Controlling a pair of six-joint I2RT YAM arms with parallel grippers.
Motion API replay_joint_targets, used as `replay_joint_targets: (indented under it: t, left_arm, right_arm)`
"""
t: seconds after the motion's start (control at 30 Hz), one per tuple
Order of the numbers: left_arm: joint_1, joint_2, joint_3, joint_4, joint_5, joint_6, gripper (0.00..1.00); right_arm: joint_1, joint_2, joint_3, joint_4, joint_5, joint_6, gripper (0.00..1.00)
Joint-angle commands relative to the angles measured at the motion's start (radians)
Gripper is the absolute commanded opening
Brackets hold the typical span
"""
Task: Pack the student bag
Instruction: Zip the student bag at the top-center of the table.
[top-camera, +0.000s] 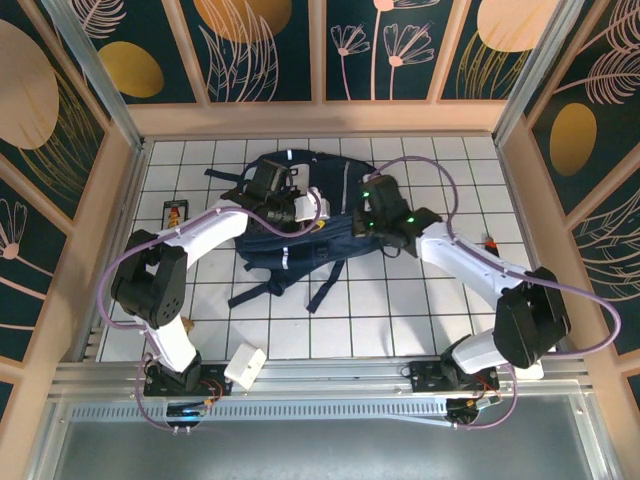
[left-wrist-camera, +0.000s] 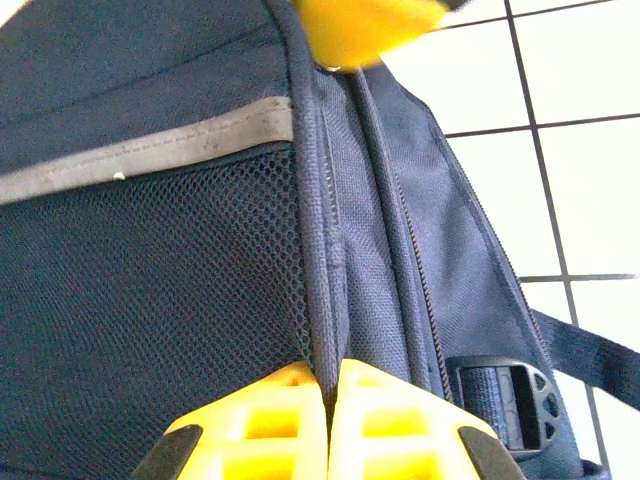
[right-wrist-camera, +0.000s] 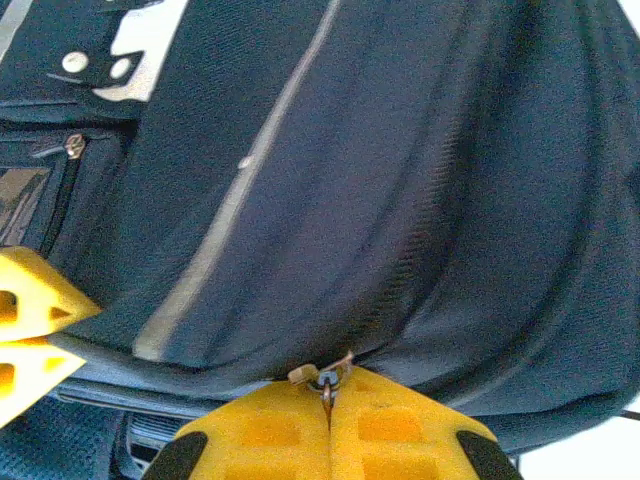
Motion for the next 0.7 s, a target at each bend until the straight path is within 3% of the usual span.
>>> replay_joint_targets:
  t: [0.0,0.17,0.33,0.47,0.57,0.67]
  left_arm:
    - [0.006,-0.058,-0.048,-0.05,-0.007,0.197,0.0]
    - [0.01,-0.157,-0.169,0.007,-0.042,0.381,0.0]
    - [0.081,-0.147,-0.167,0.043,-0.04,0.399,0.0]
    - [0.137,-0.092,-0.091,0.116,-0.095,0.346,0.0]
    - [0.141,0.01,-0.022,0.248,-0.235,0.19,0.0]
    - [0.146,0.078,0.099,0.261,-0.234,-0.009,0.04]
  right_arm:
    - [-0.156,-0.06,-0.01,-0.062,-0.041,-0.088,0.0]
    - [-0.353,-0.009,-0.032,0.07,-0.291,-0.194,0.0]
    - [-0.374,0.041,0.01,-0.018,-0.271,-0.23,0.0]
    - [-0.326,-0.029,-0.036,-0.048,-0.357,-0.176,0.0]
    - [-0.222,-0.085,-0.071,-0.044,-0.419,-0.068,0.0]
    - [-0.1,-0.118,-0.122,0.064,-0.451,0.108,0.0]
